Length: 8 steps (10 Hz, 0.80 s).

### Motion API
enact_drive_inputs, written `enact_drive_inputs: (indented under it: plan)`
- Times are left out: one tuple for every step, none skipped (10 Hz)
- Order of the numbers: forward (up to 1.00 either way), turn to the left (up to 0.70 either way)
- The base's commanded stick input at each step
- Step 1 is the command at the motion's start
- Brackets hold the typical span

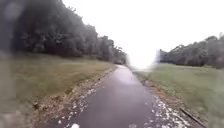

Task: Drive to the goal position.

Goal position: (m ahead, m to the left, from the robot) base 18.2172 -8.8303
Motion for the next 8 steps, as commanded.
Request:
enact_drive_inputs:
  plan:
    - [0.50,0.00]
    - [0.50,0.00]
    - [0.50,0.00]
    - [0.50,0.00]
    - [0.50,0.00]
    - [0.50,0.00]
    - [0.50,0.00]
    - [0.50,0.00]
